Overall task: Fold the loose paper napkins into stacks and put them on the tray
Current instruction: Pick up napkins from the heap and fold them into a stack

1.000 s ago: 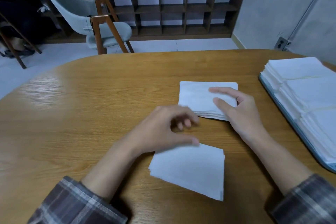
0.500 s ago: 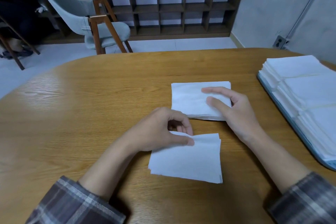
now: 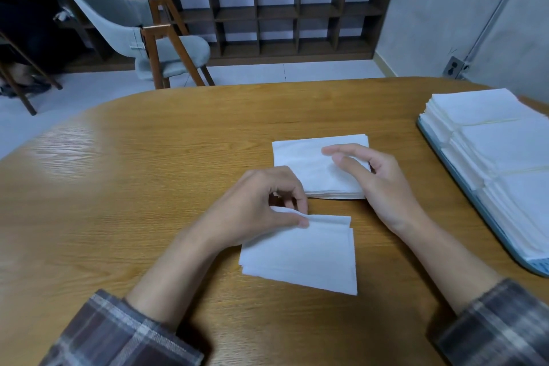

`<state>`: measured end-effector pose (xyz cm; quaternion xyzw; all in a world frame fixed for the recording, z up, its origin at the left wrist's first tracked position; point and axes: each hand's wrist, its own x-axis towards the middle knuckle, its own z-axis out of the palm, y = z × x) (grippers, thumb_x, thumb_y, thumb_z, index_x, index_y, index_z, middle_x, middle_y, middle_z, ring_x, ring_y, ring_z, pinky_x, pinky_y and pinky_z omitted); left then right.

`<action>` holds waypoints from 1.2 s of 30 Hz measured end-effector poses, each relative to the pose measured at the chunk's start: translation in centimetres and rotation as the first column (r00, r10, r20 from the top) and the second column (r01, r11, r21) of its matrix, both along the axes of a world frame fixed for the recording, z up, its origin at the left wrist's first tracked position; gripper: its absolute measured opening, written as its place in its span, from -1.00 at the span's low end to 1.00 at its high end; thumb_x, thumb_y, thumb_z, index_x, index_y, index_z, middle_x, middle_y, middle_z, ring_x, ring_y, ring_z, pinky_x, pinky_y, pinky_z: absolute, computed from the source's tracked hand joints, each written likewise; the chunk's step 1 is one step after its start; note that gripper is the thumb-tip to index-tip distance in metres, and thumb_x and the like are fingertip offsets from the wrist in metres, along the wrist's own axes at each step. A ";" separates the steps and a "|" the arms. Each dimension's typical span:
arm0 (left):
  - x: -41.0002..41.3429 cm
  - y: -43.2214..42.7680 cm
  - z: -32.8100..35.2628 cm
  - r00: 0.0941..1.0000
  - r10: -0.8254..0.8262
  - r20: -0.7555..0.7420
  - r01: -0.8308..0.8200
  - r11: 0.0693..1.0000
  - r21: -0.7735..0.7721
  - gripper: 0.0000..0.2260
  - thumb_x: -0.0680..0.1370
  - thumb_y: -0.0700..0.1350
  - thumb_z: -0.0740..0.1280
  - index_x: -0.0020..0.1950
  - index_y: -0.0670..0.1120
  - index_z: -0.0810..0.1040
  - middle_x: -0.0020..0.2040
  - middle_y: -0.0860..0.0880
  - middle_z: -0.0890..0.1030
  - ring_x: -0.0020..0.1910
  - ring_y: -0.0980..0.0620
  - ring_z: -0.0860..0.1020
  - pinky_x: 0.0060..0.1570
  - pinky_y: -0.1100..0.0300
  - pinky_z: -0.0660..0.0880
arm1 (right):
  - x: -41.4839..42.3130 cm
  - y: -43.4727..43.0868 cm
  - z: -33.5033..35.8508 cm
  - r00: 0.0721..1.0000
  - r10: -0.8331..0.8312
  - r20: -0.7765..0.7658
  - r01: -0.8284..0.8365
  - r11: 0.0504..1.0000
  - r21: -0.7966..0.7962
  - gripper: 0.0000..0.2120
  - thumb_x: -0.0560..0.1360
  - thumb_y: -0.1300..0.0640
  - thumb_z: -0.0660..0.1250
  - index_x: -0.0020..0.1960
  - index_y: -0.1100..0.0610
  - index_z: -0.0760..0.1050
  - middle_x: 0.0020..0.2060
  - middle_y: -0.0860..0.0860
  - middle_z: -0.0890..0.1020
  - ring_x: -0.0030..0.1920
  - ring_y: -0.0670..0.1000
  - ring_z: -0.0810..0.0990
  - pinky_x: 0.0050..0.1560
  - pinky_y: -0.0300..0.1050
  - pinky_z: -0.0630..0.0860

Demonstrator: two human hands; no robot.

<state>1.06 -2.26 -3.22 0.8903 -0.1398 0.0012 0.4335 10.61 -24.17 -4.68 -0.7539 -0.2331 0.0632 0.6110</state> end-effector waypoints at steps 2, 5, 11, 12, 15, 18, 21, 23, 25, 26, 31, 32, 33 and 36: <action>0.0 0.0 0.0 1.000 0.004 0.025 -0.004 1.000 0.012 -0.84 0.42 -0.15 0.66 -0.15 -0.04 0.70 -0.10 0.06 0.66 -0.10 0.00 0.64 -0.02 0.15 0.56 | 0.0 0.1 0.0 1.000 0.003 -0.004 -0.003 1.000 -0.004 -0.83 0.65 0.08 0.37 0.14 0.02 0.73 0.12 -0.25 0.73 0.26 -0.32 0.57 0.22 -0.52 0.34; 0.0 0.1 0.0 0.998 0.037 0.054 -0.039 0.999 0.034 -0.82 0.42 -0.10 0.67 -0.16 -0.03 0.68 -0.14 0.08 0.67 -0.12 0.03 0.63 -0.07 0.22 0.52 | 0.0 0.1 0.1 1.000 0.014 -0.002 -0.014 1.000 0.007 -0.82 0.66 0.08 0.36 0.15 0.04 0.73 0.13 -0.23 0.73 0.27 -0.30 0.58 0.22 -0.51 0.35; -0.2 0.3 0.4 0.981 0.191 0.024 -0.189 0.979 -0.072 -0.87 0.48 -0.01 0.61 -0.14 0.01 0.70 -0.18 0.07 0.72 -0.16 0.00 0.66 -0.10 0.04 0.54 | -0.1 0.0 0.1 0.998 0.051 -0.022 -0.051 0.998 0.037 -0.77 0.69 0.00 0.31 0.16 0.03 0.72 0.17 -0.19 0.73 0.31 -0.23 0.58 0.31 -0.33 0.38; -0.1 0.4 0.5 0.974 0.225 0.018 -0.221 0.968 -0.120 -0.88 0.50 -0.01 0.60 -0.13 0.02 0.71 -0.17 0.06 0.73 -0.16 -0.03 0.68 -0.11 0.00 0.54 | -0.1 -0.1 0.1 0.997 0.074 -0.026 -0.073 0.996 0.043 -0.73 0.68 -0.06 0.30 0.18 0.02 0.72 0.19 -0.16 0.72 0.33 -0.18 0.59 0.35 -0.22 0.39; 0.1 0.4 0.3 0.947 0.318 0.047 -0.302 0.929 -0.213 -0.90 0.50 -0.03 0.60 -0.14 0.00 0.73 -0.18 0.04 0.73 -0.18 -0.08 0.67 -0.17 -0.06 0.54 | -0.7 -0.1 0.3 0.978 0.188 -0.089 -0.178 0.978 0.110 -0.62 0.63 -0.22 0.31 0.13 0.03 0.73 0.09 -0.05 0.75 0.16 -0.02 0.69 0.18 -0.13 0.53; 0.3 0.2 0.1 0.917 0.392 0.075 -0.365 0.899 -0.243 -0.90 0.48 -0.03 0.62 -0.13 0.01 0.75 -0.19 0.03 0.73 -0.16 -0.05 0.66 -0.18 0.00 0.55 | -1.0 0.3 0.0 0.980 0.200 -0.019 -0.198 0.977 0.073 -0.70 0.66 0.01 0.38 -0.05 0.24 0.65 -0.20 0.12 0.65 -0.14 -0.03 0.59 -0.10 -0.12 0.46; 0.4 0.4 0.1 0.891 0.450 0.052 -0.418 0.861 -0.290 -0.90 0.46 -0.05 0.63 -0.10 0.03 0.75 -0.21 0.03 0.73 -0.22 0.10 0.66 -0.20 0.22 0.54 | -0.8 0.3 -0.2 0.989 0.150 0.013 -0.150 0.989 0.011 -0.64 0.65 0.09 0.40 -0.01 0.44 0.55 -0.11 0.32 0.60 -0.10 0.05 0.58 -0.02 -0.07 0.41; 0.6 0.7 0.2 0.885 0.466 0.005 -0.439 0.835 -0.333 -0.92 0.48 -0.08 0.62 -0.08 0.02 0.75 -0.21 0.00 0.74 -0.25 0.16 0.64 -0.21 0.24 0.54 | -1.1 0.3 0.4 0.994 0.107 0.000 -0.107 0.994 -0.001 -0.77 0.65 0.15 0.39 0.10 0.35 0.63 0.02 0.12 0.73 0.05 0.00 0.70 0.06 -0.27 0.48; 0.6 0.8 0.3 0.885 0.463 -0.040 -0.444 0.817 -0.367 -0.93 0.49 -0.11 0.60 -0.08 0.00 0.75 -0.20 -0.02 0.75 -0.27 0.14 0.65 -0.22 0.20 0.54 | -1.5 0.5 1.0 0.987 0.148 -0.054 -0.147 0.989 0.030 -0.77 0.65 0.20 0.38 0.29 0.12 0.63 0.14 -0.01 0.73 0.16 -0.05 0.70 0.11 -0.31 0.53; 0.6 0.8 0.4 0.886 0.461 -0.051 -0.445 0.812 -0.377 -0.93 0.50 -0.12 0.60 -0.07 -0.01 0.75 -0.20 -0.04 0.75 -0.27 0.12 0.67 -0.22 0.18 0.55 | -1.6 0.6 1.1 0.982 0.174 -0.073 -0.170 0.984 0.051 -0.69 0.64 0.19 0.39 0.36 0.02 0.59 0.17 -0.06 0.72 0.18 -0.06 0.69 0.12 -0.28 0.55; 0.4 0.4 0.6 0.891 0.451 -0.057 -0.436 0.811 -0.390 -0.92 0.50 -0.13 0.60 -0.03 -0.03 0.76 -0.18 -0.05 0.76 -0.19 -0.03 0.73 -0.17 0.07 0.62 | -1.9 0.6 1.0 0.974 0.216 -0.064 -0.214 0.976 0.041 -0.40 0.60 0.08 0.44 0.53 -0.31 0.35 0.30 -0.09 0.64 0.30 -0.02 0.63 0.29 -0.03 0.59; 0.4 0.3 0.6 0.891 0.451 -0.056 -0.435 0.811 -0.390 -0.91 0.50 -0.13 0.60 -0.03 -0.02 0.76 -0.18 -0.04 0.76 -0.17 -0.06 0.74 -0.16 0.05 0.63 | -2.0 0.6 1.1 0.970 0.230 -0.077 -0.226 0.972 0.059 -0.37 0.60 0.09 0.44 0.55 -0.32 0.31 0.28 -0.07 0.65 0.28 -0.01 0.65 0.25 -0.02 0.62; 0.4 0.3 0.6 0.890 0.452 -0.056 -0.437 0.811 -0.389 -0.91 0.50 -0.13 0.60 -0.02 -0.01 0.76 -0.18 -0.04 0.76 -0.15 -0.08 0.74 -0.15 0.04 0.63 | -2.1 0.6 1.1 0.967 0.240 -0.086 -0.234 0.969 0.074 -0.35 0.60 0.10 0.44 0.56 -0.32 0.29 0.26 -0.07 0.66 0.25 -0.01 0.67 0.22 -0.03 0.64; 0.5 0.3 0.4 0.873 0.488 -0.025 -0.464 0.812 -0.354 -0.88 0.48 -0.09 0.62 -0.03 0.04 0.76 -0.16 0.01 0.76 -0.17 -0.06 0.72 -0.16 0.05 0.61 | -2.2 0.8 1.2 0.967 0.238 -0.088 -0.231 0.970 0.081 -0.36 0.63 0.15 0.40 0.57 -0.30 0.27 0.23 -0.06 0.68 0.22 0.00 0.69 0.19 -0.06 0.65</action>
